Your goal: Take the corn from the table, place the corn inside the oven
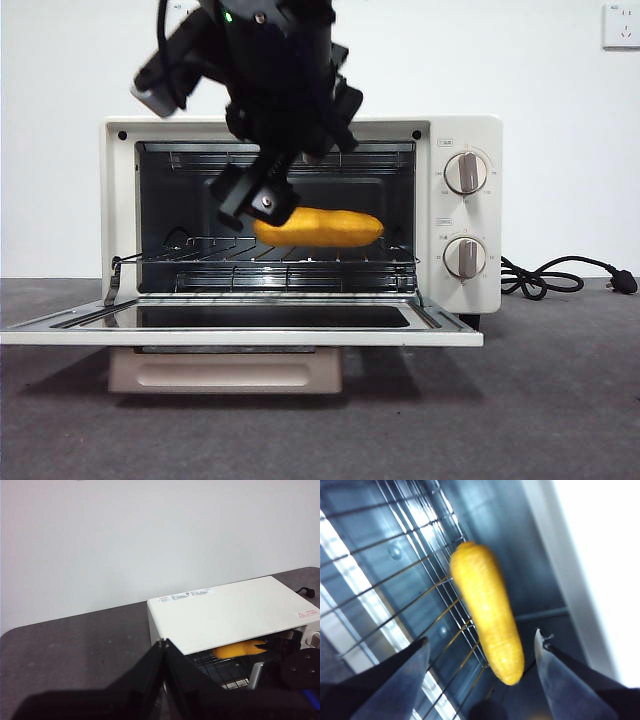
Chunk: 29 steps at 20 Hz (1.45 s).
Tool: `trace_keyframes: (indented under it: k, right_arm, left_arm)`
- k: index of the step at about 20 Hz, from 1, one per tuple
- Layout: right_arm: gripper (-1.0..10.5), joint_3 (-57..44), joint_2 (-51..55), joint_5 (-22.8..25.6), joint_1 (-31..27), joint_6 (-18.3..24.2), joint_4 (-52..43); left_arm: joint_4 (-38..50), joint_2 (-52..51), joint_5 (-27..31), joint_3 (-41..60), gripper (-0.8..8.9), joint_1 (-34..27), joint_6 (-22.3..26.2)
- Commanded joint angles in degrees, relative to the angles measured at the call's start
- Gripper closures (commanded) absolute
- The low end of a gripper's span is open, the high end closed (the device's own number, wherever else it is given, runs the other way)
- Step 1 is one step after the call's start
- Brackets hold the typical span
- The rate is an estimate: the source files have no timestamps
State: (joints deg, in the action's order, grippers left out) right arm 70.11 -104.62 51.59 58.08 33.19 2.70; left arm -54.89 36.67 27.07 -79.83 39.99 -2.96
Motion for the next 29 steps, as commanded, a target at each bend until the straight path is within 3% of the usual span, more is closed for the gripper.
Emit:
trace_keyframes:
  k: [1, 8, 13, 18, 23, 29]
  right_arm:
    - [6.0, 0.1, 2.8, 1.5, 1.6, -3.0, 1.6]
    - [6.0, 0.1, 10.7, 1.7, 5.8, -13.2, 15.1]
    - [6.1, 0.1, 18.1, -3.4, 8.7, -21.6, 28.9]
    - [9.4, 0.1, 24.7, -5.8, 9.0, -25.5, 38.8]
    - [9.6, 0.1, 31.0, -7.8, 9.0, -27.2, 44.6]
    - [9.6, 0.1, 38.8, -18.3, 7.4, -27.7, 47.0]
  left_arm:
    - [0.3, -0.2, 0.2, -0.1, 8.19, 0.1, 0.6]
    - [0.2, 0.5, 0.2, -0.1, 8.19, 0.1, 0.6]
    - [0.1, 3.1, 0.1, -0.1, 8.19, 0.1, 0.7]
    - [0.1, 7.7, -0.7, 0.5, 8.20, 0.1, 2.0]
    - [0.0, 13.7, -9.4, 1.5, 8.22, 0.0, 3.7]
    - [-0.2, 21.5, -21.9, 1.8, 8.22, -3.3, 6.6]
